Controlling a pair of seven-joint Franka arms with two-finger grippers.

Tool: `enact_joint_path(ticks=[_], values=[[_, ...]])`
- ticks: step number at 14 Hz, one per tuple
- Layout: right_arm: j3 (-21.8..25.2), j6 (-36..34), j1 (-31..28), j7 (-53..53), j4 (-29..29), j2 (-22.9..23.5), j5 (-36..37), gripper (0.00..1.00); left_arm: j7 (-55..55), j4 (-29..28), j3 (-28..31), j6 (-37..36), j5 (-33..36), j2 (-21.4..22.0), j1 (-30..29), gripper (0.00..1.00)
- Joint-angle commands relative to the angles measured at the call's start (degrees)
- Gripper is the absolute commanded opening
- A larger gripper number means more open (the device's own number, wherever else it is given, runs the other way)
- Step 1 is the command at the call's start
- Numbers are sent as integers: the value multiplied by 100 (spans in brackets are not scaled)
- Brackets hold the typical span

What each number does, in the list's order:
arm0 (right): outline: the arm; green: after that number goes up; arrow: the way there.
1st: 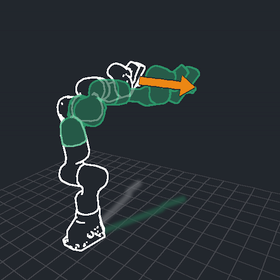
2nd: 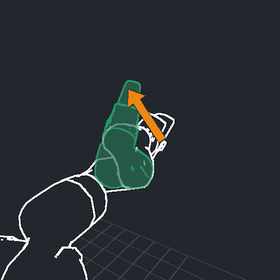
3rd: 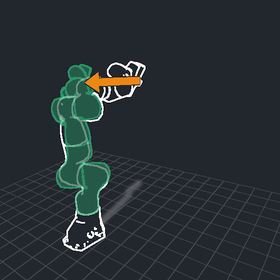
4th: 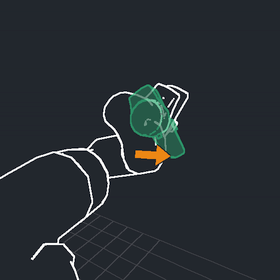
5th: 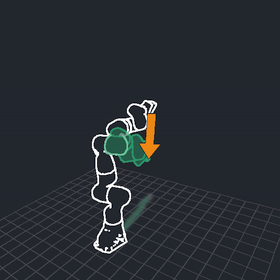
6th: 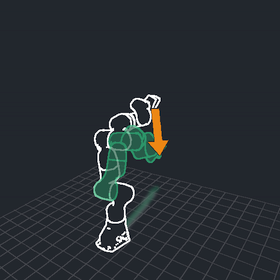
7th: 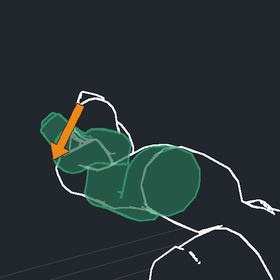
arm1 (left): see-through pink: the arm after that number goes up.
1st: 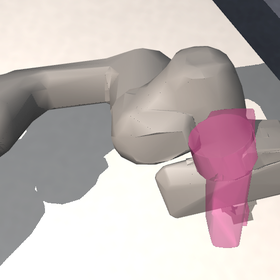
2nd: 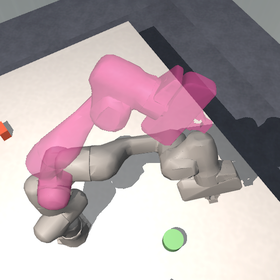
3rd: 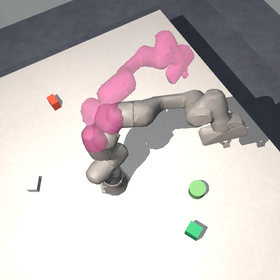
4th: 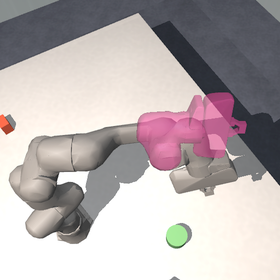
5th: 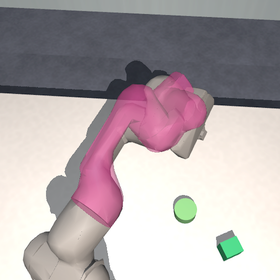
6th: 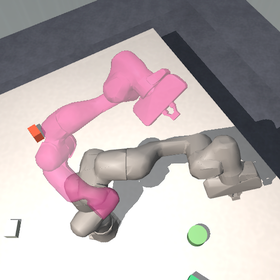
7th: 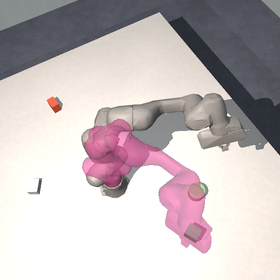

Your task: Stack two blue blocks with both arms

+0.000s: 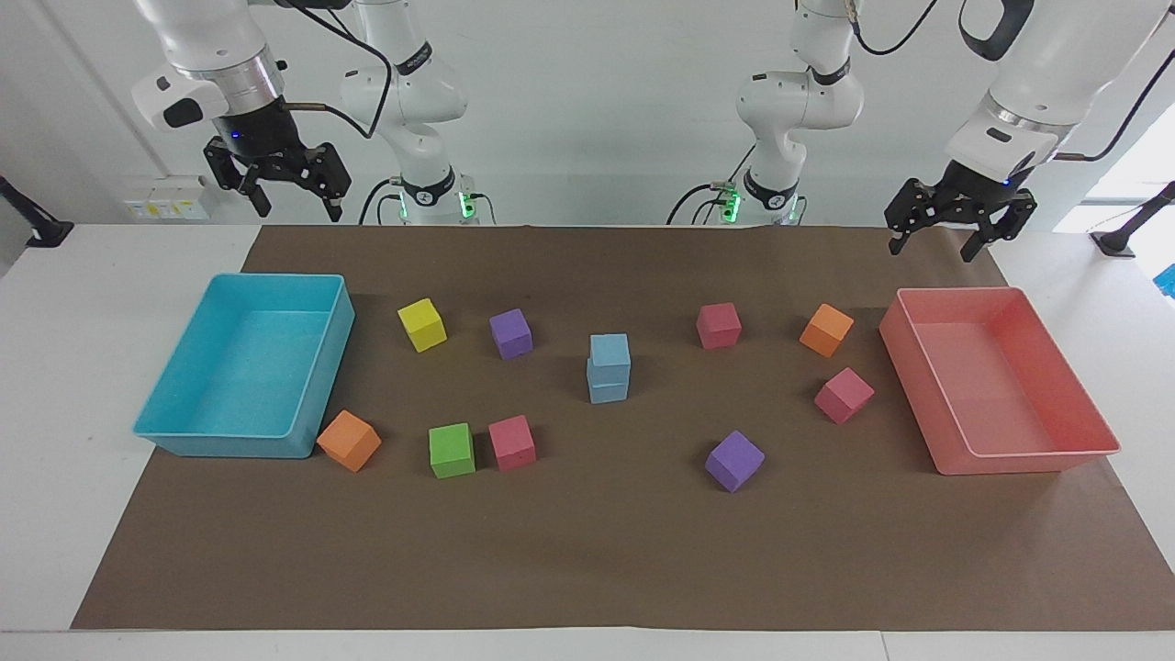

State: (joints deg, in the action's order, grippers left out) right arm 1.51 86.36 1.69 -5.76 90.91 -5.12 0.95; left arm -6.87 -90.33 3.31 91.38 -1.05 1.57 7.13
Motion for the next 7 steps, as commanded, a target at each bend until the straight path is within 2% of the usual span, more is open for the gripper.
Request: enact_joint_path(ticks=[1,4,7], values=[[-54,-76,-55,-83,94,-112,2,100,-34,-64,-23,-77,-27,98,-62,100],[-37,-304,-64,-83,-3,-86,-15,100,-25,-108,-23,-121,-27,133,-62,100],[-19,-199,-72,-144,41,-86,-181,100,-16,-117,-14,-156,-27,142,-62,100]])
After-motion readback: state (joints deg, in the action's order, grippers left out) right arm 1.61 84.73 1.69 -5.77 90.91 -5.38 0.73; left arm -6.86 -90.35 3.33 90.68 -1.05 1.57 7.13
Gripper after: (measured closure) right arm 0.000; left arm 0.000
